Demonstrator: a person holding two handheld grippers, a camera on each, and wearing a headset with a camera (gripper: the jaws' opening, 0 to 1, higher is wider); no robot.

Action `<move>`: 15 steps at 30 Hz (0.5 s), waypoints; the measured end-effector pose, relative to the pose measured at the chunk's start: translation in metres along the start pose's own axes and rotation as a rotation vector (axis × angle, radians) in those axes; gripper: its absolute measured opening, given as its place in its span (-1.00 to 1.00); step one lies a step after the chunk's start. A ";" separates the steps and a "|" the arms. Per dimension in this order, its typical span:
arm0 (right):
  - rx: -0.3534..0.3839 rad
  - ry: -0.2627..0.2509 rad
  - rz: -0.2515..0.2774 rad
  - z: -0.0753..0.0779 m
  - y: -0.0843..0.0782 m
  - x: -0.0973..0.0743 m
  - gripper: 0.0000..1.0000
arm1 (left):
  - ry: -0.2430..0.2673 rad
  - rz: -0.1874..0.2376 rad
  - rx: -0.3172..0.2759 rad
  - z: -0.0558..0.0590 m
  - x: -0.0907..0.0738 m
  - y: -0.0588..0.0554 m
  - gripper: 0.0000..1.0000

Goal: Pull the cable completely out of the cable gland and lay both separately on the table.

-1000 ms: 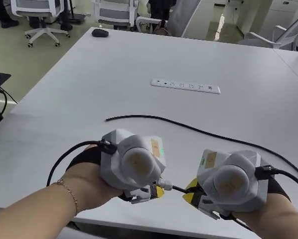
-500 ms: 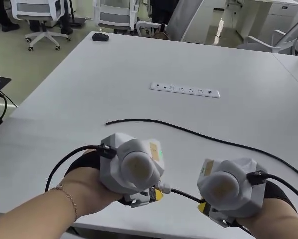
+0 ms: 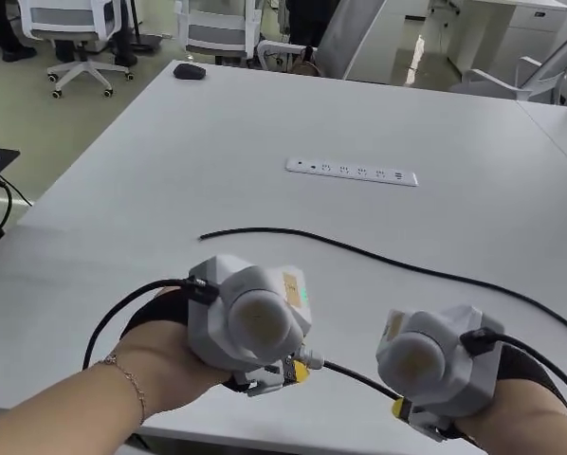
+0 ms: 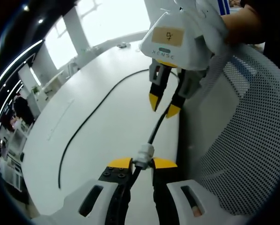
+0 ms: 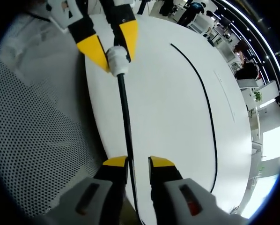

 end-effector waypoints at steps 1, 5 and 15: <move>0.000 0.011 0.028 -0.002 0.005 -0.001 -0.60 | 0.000 -0.001 0.001 0.000 0.000 0.000 -0.66; -0.023 0.040 0.161 -0.010 0.029 -0.008 -0.56 | -0.004 0.002 0.010 0.002 0.000 0.001 -0.66; -0.040 0.065 0.199 -0.014 0.035 -0.012 -0.91 | -0.018 0.054 0.031 0.005 0.000 0.013 -0.66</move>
Point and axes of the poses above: the centre of the closed fingertips' face, and the gripper's own axes: x roughly forward along the fingers, z roughly to its right, y roughly out of its top, the point moved 3 cm from there along -x, roughly backward along the fingers, and after that the axes turned 6 degrees about x, right-handed, at the moved point
